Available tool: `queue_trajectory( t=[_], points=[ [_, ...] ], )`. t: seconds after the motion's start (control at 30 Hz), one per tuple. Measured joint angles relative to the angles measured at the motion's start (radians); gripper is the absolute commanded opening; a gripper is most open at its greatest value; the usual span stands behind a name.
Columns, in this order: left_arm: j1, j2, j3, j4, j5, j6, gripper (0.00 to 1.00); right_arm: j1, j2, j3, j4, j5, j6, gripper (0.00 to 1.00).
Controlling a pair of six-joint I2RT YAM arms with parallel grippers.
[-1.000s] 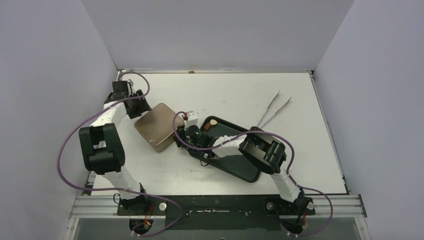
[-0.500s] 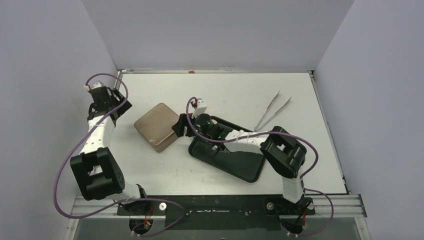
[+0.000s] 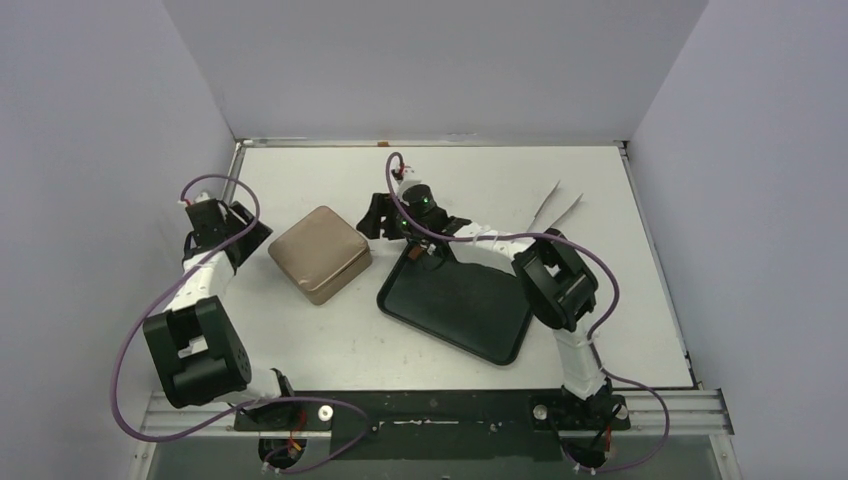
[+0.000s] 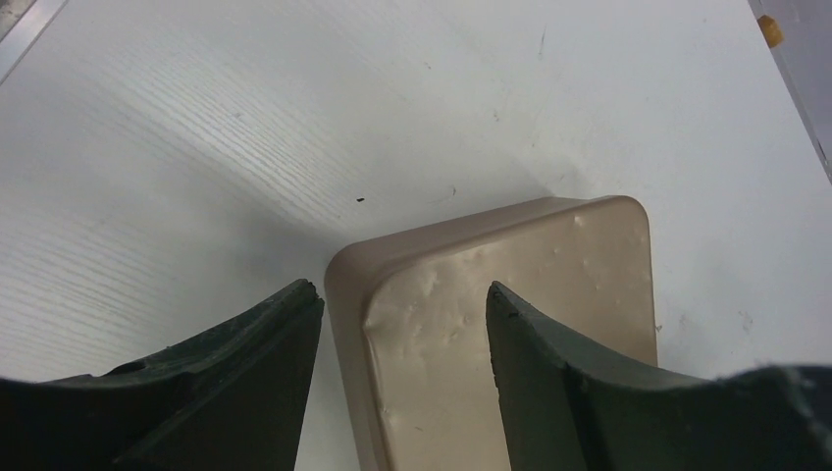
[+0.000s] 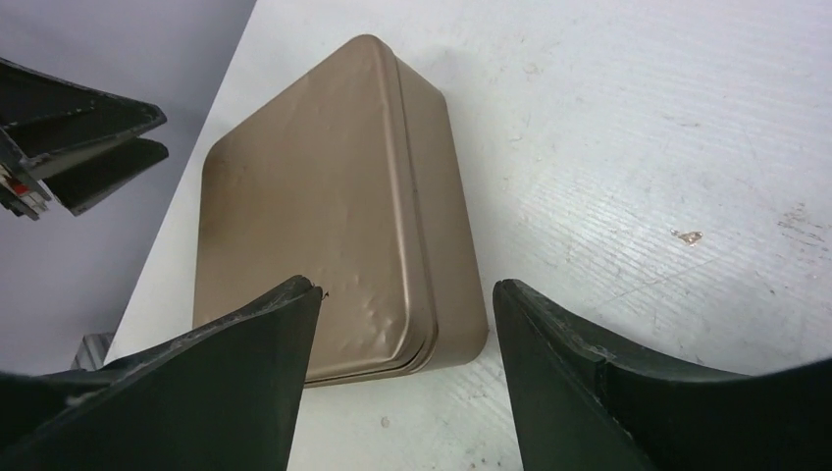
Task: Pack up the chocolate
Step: Close the box lid on the packing box.
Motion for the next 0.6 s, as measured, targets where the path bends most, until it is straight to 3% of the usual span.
queue_trajectory(
  t=[0.27,0.6],
  points=[
    [0.000,0.011,-0.027,0.037,0.032,-0.027,0.61,-0.020,0.139,0.120,-0.061,-0.150,-0.012,0.64],
    [-0.013,0.039,-0.097,0.078,0.064,-0.099,0.59,-0.018,0.187,0.187,-0.094,-0.236,-0.016,0.63]
  ],
)
